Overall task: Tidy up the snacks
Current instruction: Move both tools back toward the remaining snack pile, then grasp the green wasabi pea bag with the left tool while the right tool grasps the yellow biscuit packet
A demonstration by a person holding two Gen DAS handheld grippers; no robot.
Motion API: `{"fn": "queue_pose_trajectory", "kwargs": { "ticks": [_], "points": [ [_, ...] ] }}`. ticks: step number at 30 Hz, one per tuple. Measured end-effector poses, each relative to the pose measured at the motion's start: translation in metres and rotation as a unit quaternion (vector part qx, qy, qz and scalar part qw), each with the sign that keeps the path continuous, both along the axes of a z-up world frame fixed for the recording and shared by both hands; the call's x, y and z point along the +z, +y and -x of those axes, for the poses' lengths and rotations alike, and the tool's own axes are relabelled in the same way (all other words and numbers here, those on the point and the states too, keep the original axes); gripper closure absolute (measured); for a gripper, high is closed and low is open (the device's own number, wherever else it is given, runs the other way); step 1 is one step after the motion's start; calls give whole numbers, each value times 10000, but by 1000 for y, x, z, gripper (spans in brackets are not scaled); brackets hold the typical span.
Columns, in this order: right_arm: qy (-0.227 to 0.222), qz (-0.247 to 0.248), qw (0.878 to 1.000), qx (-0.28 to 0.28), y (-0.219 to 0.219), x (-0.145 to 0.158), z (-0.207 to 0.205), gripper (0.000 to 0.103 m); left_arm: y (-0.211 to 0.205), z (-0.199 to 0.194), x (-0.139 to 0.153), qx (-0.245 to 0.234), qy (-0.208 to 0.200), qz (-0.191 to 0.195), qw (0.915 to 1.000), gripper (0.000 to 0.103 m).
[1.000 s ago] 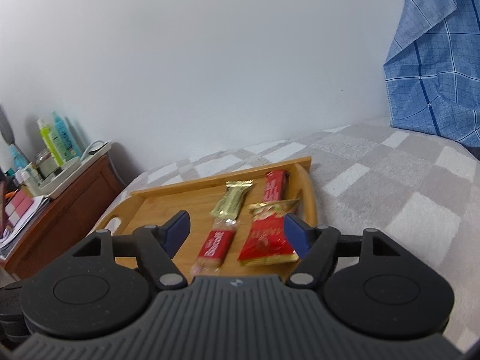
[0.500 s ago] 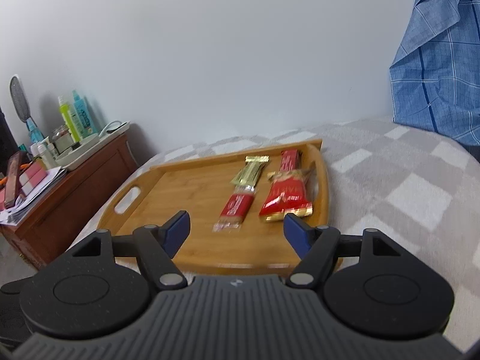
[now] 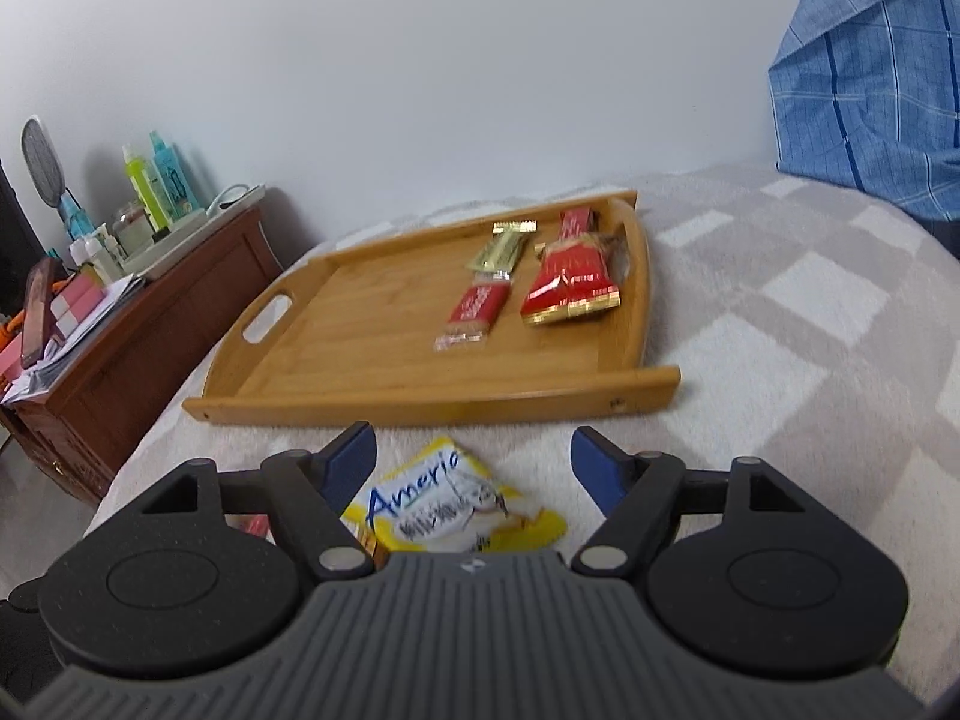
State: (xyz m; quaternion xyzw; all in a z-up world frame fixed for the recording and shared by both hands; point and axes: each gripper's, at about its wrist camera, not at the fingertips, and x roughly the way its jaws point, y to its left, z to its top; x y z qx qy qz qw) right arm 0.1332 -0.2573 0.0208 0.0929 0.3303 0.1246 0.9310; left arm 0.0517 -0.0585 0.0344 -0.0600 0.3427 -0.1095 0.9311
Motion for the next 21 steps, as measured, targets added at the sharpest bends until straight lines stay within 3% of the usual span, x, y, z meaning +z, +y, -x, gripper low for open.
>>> {"fn": "queue_pose_trajectory", "kwargs": {
  "ticks": [2,4,11,21],
  "points": [
    [72,30,10000,48,2,-3,1,17,-1,0,-1,7,67,26,10000,37],
    [159,75,9998,115,6,-6,0,16,-3,1,-2,9,104,40,9999,39],
    [458,310,9983,194,21,-17,-10,9,-11,-1,-4,60,76,-90,9999,42],
    [771,476,9958,146,25,-28,-21,5,-21,-8,-12,-224,145,-228,9994,44]
  ]
}}
